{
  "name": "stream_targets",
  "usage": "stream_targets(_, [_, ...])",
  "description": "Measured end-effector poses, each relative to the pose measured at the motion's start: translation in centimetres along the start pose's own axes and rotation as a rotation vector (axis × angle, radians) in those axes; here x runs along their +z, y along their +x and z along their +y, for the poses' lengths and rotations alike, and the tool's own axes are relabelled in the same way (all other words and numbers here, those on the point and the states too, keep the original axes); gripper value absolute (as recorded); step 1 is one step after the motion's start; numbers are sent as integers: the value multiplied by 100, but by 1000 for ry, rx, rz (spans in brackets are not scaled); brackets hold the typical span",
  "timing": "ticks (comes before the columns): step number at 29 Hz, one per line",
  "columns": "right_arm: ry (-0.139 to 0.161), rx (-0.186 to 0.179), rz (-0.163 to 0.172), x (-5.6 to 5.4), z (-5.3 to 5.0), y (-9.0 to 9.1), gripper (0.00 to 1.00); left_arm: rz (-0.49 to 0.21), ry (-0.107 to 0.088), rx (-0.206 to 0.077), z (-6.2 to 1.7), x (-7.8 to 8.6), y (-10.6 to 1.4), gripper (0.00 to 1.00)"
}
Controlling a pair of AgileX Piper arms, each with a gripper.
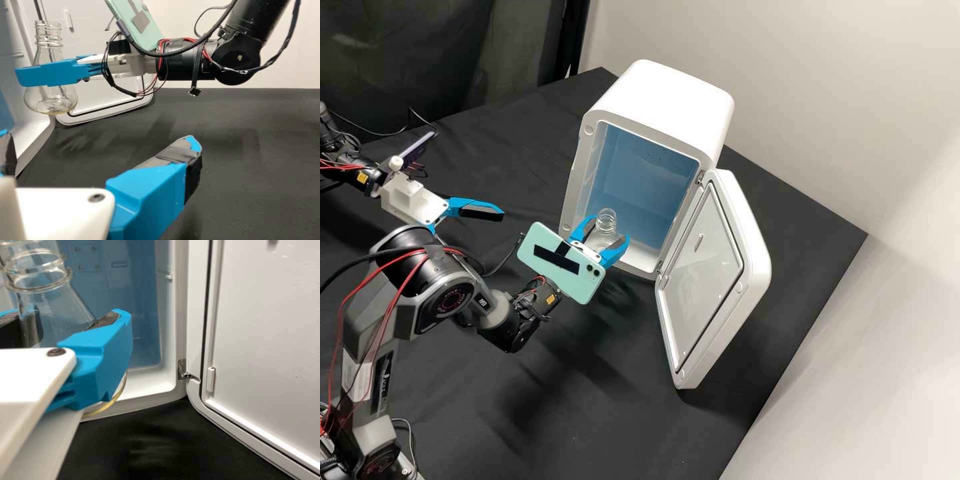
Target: Place the flask in the incubator
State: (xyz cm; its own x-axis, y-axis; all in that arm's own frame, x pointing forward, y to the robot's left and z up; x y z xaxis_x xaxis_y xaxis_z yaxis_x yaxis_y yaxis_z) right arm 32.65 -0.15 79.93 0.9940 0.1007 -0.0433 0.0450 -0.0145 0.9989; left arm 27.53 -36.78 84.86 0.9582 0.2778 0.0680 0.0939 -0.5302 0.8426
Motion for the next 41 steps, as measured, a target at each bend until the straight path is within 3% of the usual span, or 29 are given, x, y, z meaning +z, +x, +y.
stream_targets(6, [4, 38, 5, -26, 22, 118, 0, 1, 0, 0, 0, -2, 0, 100])
stream_targets(10, [-12, 54, 14, -41, 20, 221, 0, 1, 0, 0, 0, -2, 0, 100])
stream_targets(22, [-9, 52, -53, 36, 10, 513, 0, 11, -2, 0, 1, -30, -5, 100])
stream_targets(27, [-7, 35, -56, 25, -32, 597, 0, 11, -2, 0, 1, -30, -5, 100])
stream_targets(41, [-12, 50, -38, -28, 30, 782, 0, 11, -2, 0, 1, -30, -5, 100])
